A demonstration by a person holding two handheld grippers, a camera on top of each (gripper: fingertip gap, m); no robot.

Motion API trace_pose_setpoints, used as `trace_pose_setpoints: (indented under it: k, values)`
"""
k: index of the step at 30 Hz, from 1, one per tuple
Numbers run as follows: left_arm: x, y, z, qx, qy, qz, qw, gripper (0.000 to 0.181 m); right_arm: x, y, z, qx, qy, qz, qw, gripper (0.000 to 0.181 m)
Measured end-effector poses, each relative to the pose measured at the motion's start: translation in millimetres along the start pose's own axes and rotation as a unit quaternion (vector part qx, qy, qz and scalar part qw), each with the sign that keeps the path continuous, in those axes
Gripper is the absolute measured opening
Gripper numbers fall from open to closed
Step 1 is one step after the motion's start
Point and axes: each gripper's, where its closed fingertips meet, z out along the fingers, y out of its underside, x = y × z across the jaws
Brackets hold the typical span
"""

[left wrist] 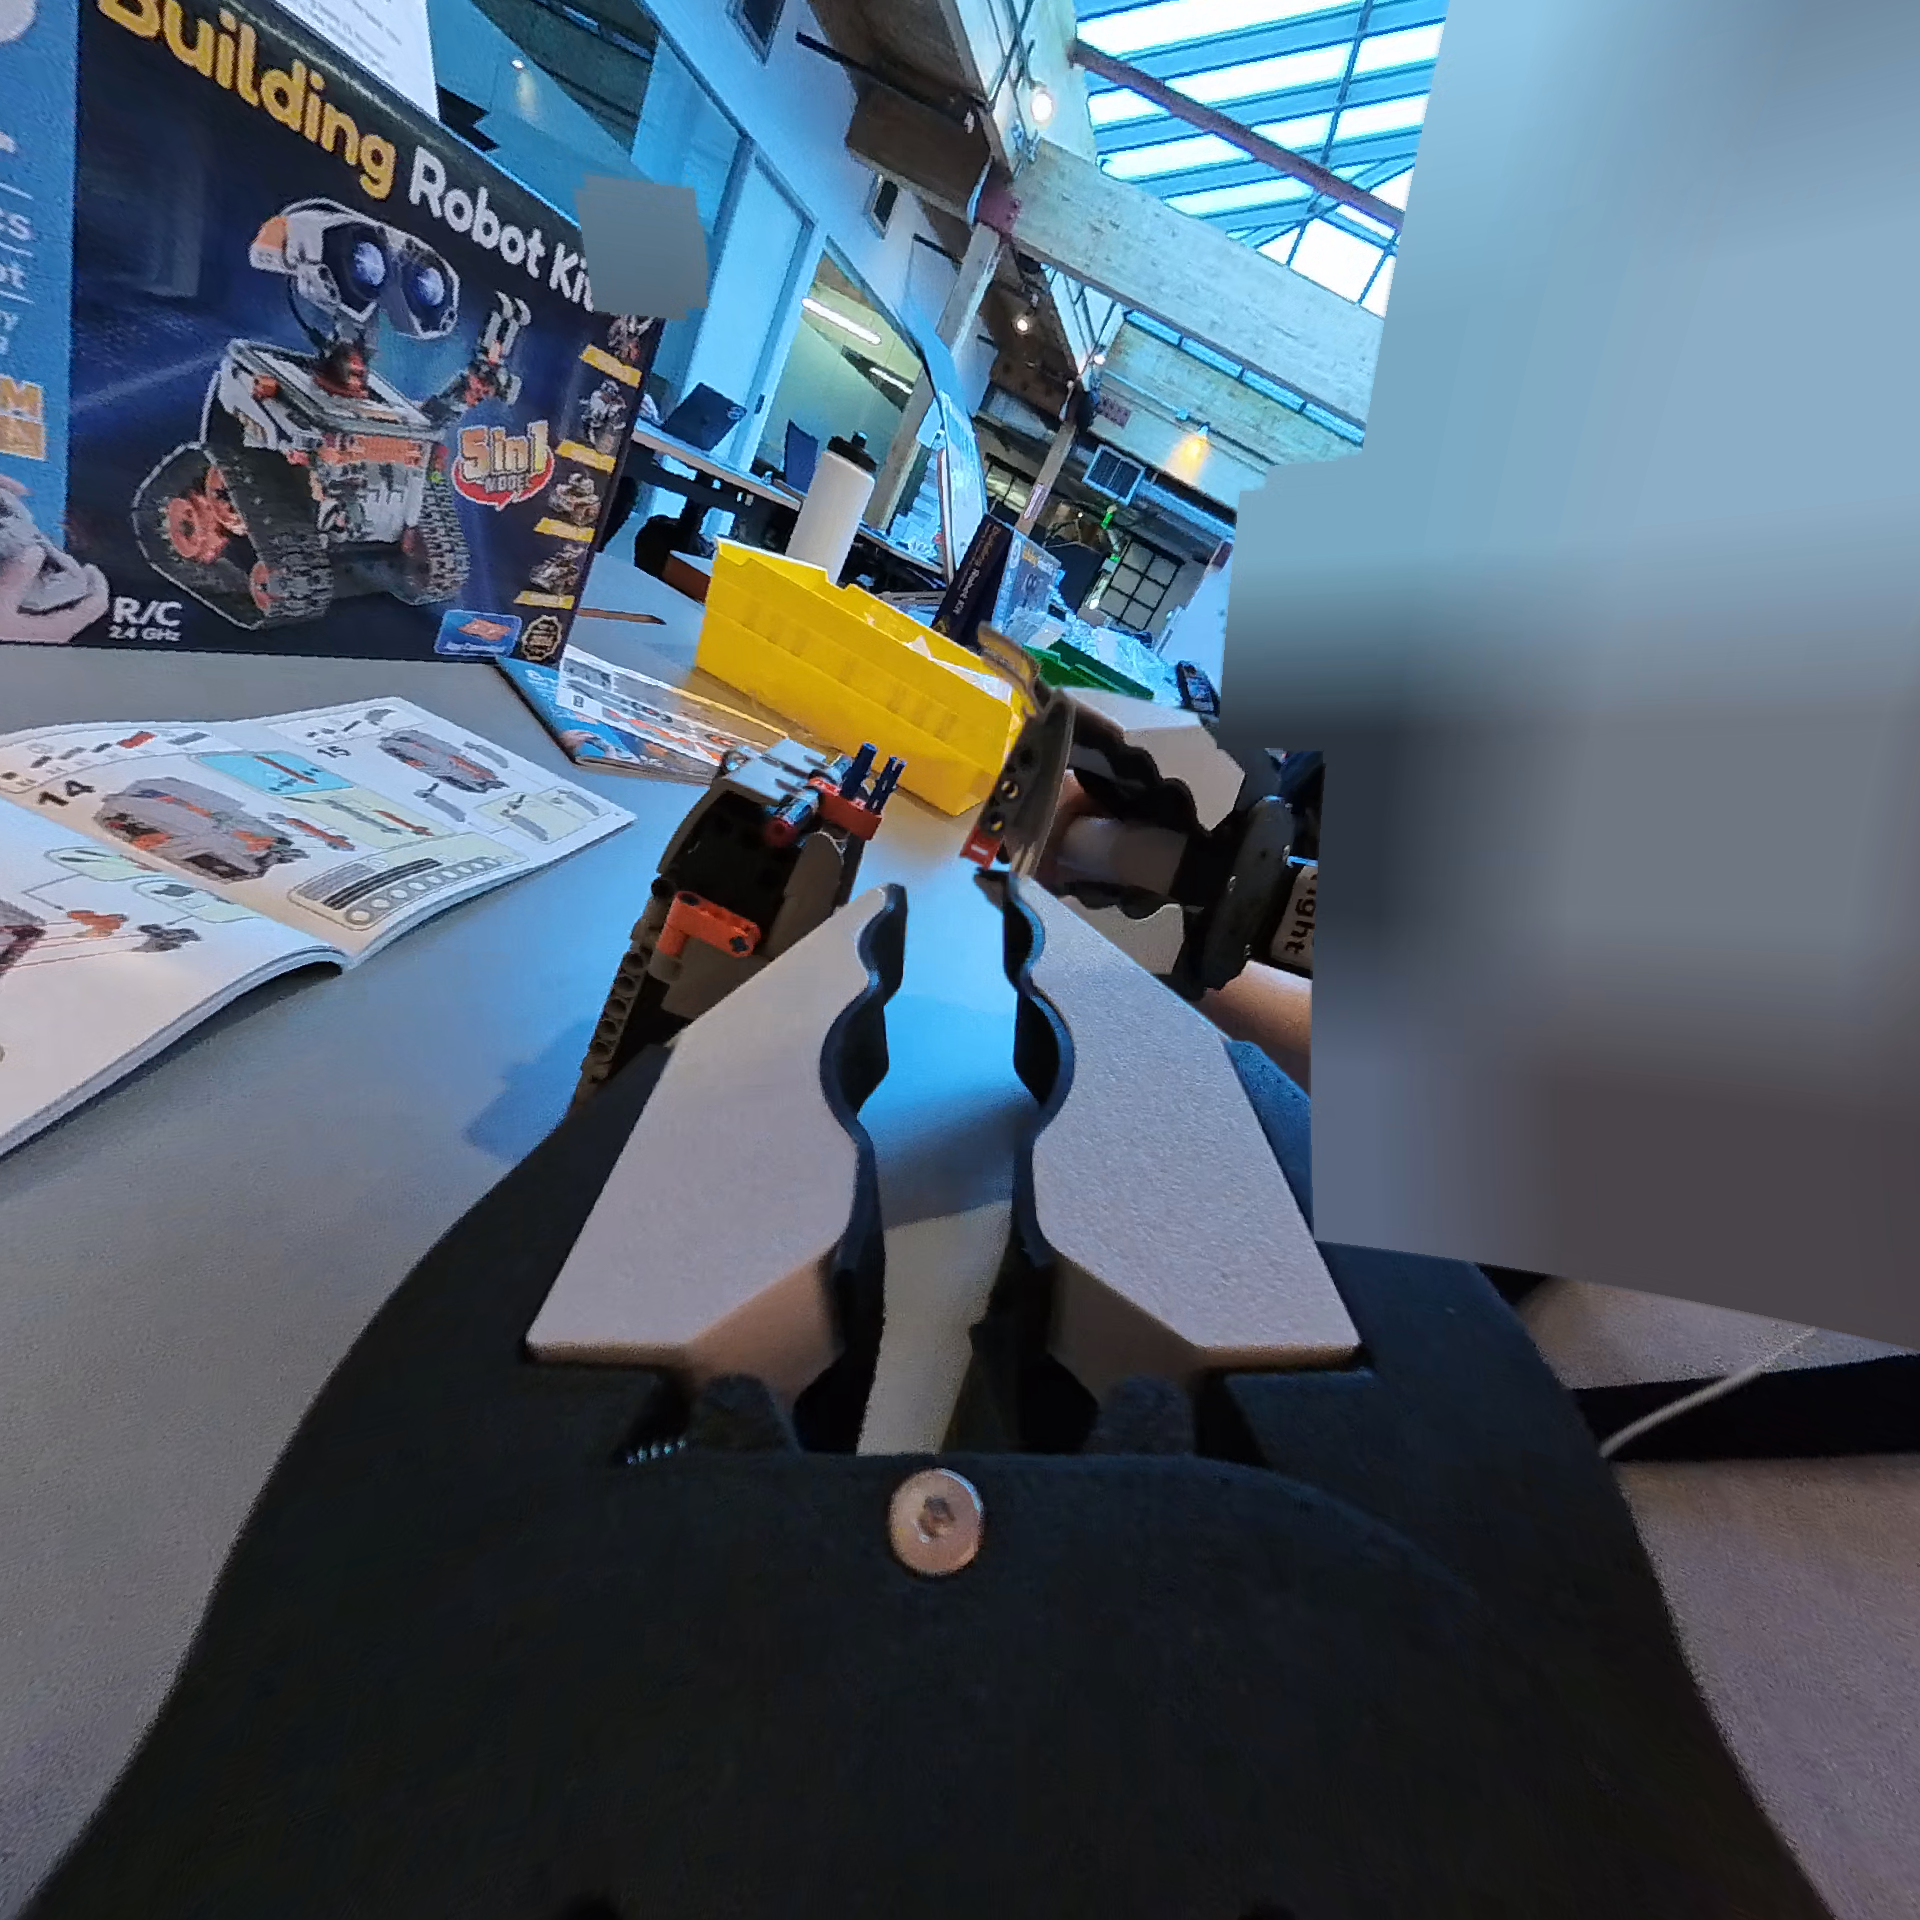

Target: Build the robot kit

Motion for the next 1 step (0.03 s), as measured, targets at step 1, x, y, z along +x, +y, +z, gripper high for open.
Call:
trace_pose_setpoints:
  k: [1]
  values:
    - [-1.4,0.7,-0.2,-0.003,-0.005,0.003,1.0,0.016,0.7,-0.8,2.1,0.001,0.0,0.004,1.0,0.042]
